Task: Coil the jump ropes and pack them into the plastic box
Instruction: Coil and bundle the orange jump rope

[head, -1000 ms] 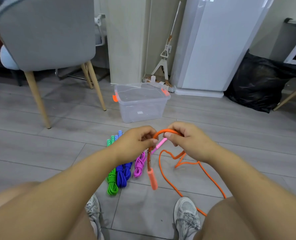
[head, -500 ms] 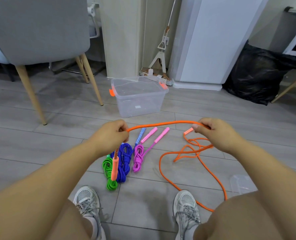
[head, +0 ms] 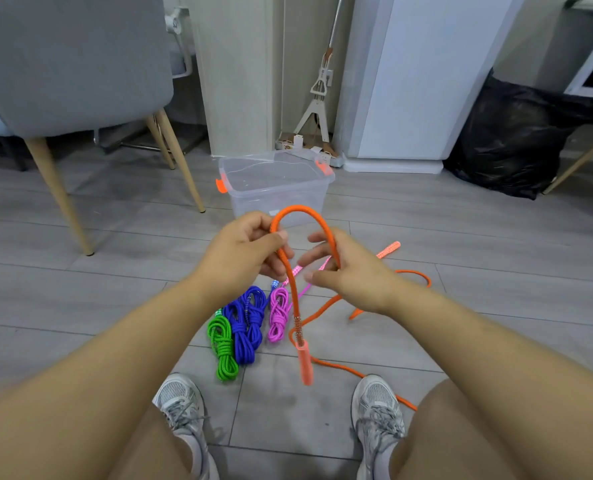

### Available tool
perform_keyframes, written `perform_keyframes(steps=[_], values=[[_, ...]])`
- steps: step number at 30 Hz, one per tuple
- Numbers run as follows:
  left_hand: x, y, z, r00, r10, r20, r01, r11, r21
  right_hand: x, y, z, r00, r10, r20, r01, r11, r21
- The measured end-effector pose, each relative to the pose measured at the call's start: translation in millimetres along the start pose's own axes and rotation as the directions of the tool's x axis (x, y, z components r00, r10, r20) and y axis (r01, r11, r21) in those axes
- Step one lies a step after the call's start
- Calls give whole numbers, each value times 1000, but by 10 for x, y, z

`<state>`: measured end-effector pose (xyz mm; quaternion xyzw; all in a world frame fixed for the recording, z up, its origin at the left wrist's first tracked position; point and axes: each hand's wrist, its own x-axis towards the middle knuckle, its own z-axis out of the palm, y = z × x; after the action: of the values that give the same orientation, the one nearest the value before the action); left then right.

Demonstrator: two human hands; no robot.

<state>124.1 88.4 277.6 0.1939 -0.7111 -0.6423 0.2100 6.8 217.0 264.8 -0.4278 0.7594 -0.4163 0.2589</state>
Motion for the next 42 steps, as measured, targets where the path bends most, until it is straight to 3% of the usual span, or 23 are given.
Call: perform_keyframes(steps=[4, 10, 13, 16, 20, 23, 26, 34, 42], values=[[23, 45, -28, 998, -5, -67, -3, 994, -110, 8, -22, 68, 994, 13, 112, -15, 1000, 18], [137, 42, -184, 948, -159, -276, 106, 975, -195, -1, 13, 20, 999, 17, 38, -13, 993, -119], [187, -3, -284, 918, -167, -359, 137, 985, -107, -44, 13, -15, 999, -39, 15, 41, 980, -194], [191, -17, -213, 936, -167, -311, 136, 984, -118, -59, 20, 25, 999, -54, -6, 51, 979, -195], [175, 9, -65, 963, -200, -183, 135, 938, -318, -30, -7, 157, 999, -47, -4, 46, 994, -98], [187, 47, -35, 978, -193, -73, 129, 849, -512, 1, -34, 261, 998, -47, 44, 50, 997, -62], [196, 81, -23, 981, -196, 7, 162, 791, -590, 31, -37, 347, 997, -41, 60, 43, 999, -26], [239, 9, -10, 978, -206, -41, 143, 793, -592, 75, -42, 372, 997, -32, 67, 29, 999, 46], [228, -27, 40, 947, -280, -160, 140, 804, -578, 54, -66, 360, 994, -53, 98, 58, 997, -50]])
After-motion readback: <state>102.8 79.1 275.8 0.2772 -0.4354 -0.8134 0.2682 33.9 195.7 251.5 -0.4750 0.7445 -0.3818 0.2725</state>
